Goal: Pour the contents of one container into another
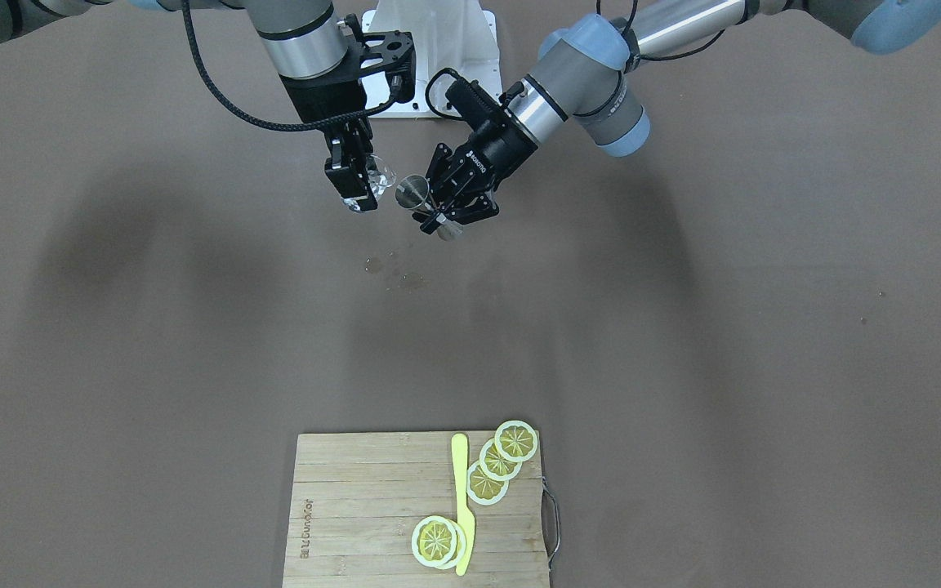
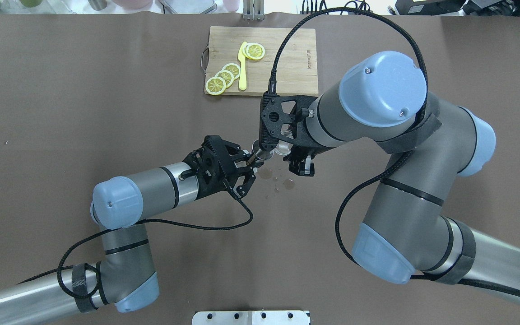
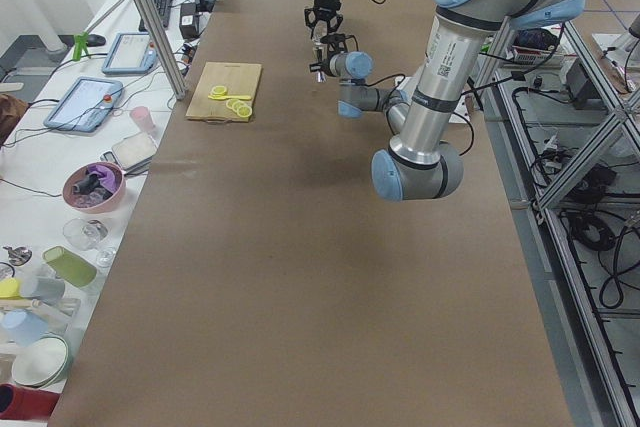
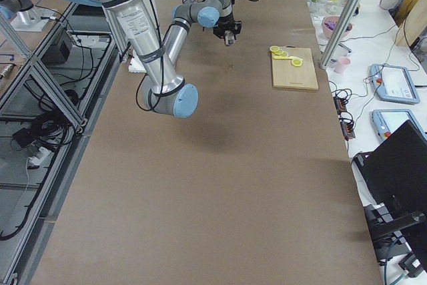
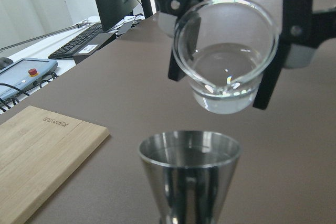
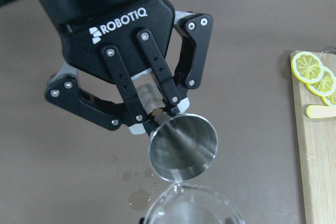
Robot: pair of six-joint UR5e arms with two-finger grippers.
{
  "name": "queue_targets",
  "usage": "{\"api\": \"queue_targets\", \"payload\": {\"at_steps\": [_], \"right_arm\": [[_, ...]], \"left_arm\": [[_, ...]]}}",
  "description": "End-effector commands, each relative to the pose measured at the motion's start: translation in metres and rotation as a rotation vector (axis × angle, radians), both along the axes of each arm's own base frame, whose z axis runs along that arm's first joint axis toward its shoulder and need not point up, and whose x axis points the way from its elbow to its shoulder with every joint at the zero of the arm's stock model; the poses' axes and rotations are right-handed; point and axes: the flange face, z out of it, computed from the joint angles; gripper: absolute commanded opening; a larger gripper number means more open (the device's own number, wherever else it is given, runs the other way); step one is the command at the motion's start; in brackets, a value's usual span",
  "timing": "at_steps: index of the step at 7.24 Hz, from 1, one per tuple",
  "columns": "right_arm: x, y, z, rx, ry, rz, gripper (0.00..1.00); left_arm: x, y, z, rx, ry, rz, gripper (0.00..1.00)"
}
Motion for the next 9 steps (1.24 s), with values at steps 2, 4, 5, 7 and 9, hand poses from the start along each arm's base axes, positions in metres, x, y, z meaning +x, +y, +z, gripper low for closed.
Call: {"api": "queue_targets", "payload": {"at_steps": [2, 4, 5, 7, 9], "right_arm": [[-0.001, -0.001, -0.010, 0.014, 0.046, -0.003, 0.00], [-0.004, -0.002, -0.018, 0.022, 0.072, 0.011, 0.00], [-0.003, -0.002, -0.020, 0.022, 0.079, 0.013, 0.00], [-0.005, -0.002, -0.024, 0.027, 0.095, 0.007, 0.00], [-0.013, 0.001, -0.026, 0.033, 0.104, 0.005, 0.00]], "left_arm": [[0.001, 0.000, 0.001, -0.001, -0.001, 0.001, 0.00], [0.001, 0.000, 0.001, -0.001, -0.001, 0.001, 0.00], [0.001, 0.000, 0.001, -0.001, -0.001, 0.001, 0.00], [0.002, 0.000, 0.004, -0.002, -0.009, 0.000, 0.00], [0.002, -0.001, 0.003, -0.001, -0.008, 0.000, 0.00]]}}
